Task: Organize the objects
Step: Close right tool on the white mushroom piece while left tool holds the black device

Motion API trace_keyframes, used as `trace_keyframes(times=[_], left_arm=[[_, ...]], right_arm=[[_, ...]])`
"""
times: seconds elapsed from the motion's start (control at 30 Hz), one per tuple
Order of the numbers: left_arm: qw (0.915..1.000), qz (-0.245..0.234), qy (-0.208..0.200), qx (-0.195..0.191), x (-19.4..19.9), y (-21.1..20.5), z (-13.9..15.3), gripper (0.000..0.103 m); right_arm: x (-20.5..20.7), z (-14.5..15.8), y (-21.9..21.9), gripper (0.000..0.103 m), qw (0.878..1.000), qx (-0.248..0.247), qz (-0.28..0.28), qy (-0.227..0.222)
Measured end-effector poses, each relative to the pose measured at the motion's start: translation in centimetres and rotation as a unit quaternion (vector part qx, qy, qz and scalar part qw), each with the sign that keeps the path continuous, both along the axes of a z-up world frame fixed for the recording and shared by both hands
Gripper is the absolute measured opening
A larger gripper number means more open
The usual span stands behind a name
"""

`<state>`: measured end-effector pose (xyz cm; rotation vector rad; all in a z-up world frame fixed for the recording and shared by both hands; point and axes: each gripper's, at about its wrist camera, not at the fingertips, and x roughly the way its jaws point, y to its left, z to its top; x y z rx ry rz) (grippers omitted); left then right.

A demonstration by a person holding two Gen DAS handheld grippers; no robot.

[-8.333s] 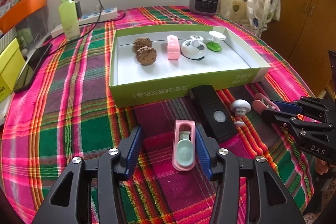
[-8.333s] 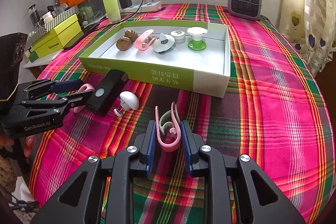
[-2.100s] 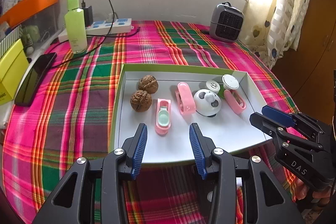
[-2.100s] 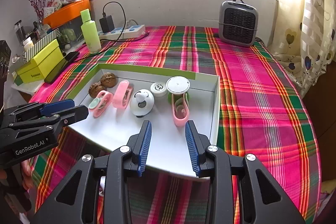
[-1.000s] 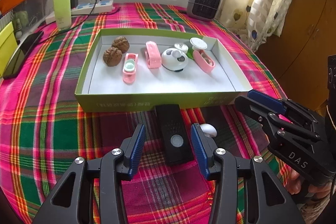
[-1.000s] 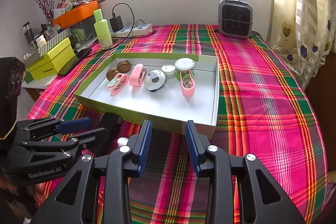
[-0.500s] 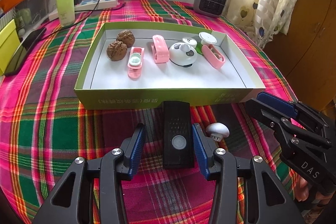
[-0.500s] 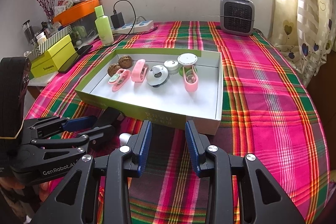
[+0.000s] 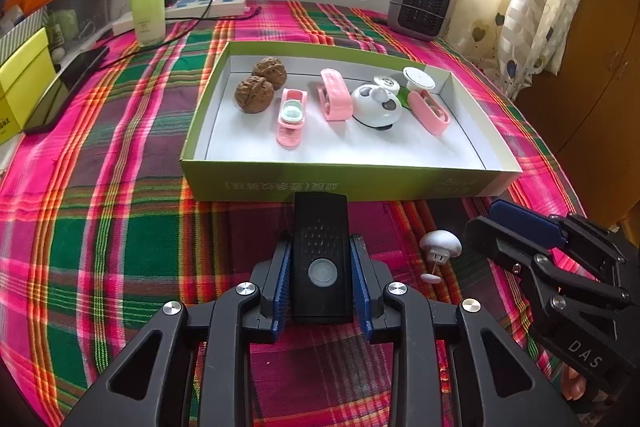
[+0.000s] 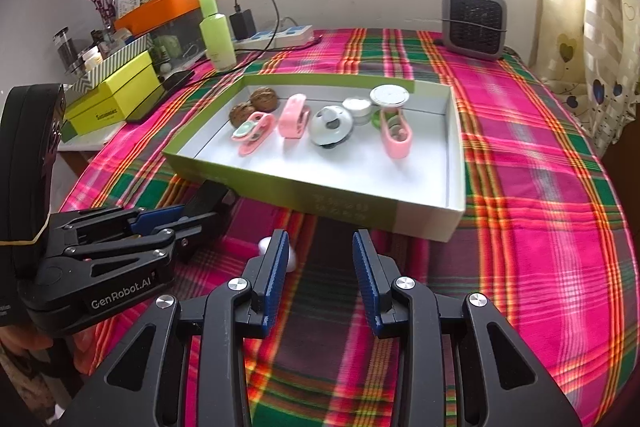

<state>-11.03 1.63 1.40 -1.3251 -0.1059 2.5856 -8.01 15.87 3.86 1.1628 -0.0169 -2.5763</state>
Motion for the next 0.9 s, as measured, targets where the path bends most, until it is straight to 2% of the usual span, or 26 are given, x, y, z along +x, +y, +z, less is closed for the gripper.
trace_keyframes(times=[0.17,0.43,0.9], left_arm=[[0.9999,0.011,0.003,0.003,0.3,-0.9,-0.1,0.026],[0.9998,0.013,0.005,0.011,0.4,-1.7,-0.2,0.027],[0.9998,0.007,0.009,0.017,0.4,-1.9,-0.2,0.027]], right_arm=[[0.1,-0.4,-1.0,0.035,1.0,-0.015,0.007,-0.008],[0.2,-0.9,-2.5,0.035,1.0,-0.009,0.021,-0.014],[-0.2,-1.7,-2.9,0.035,0.999,-0.002,0.014,-0.028]])
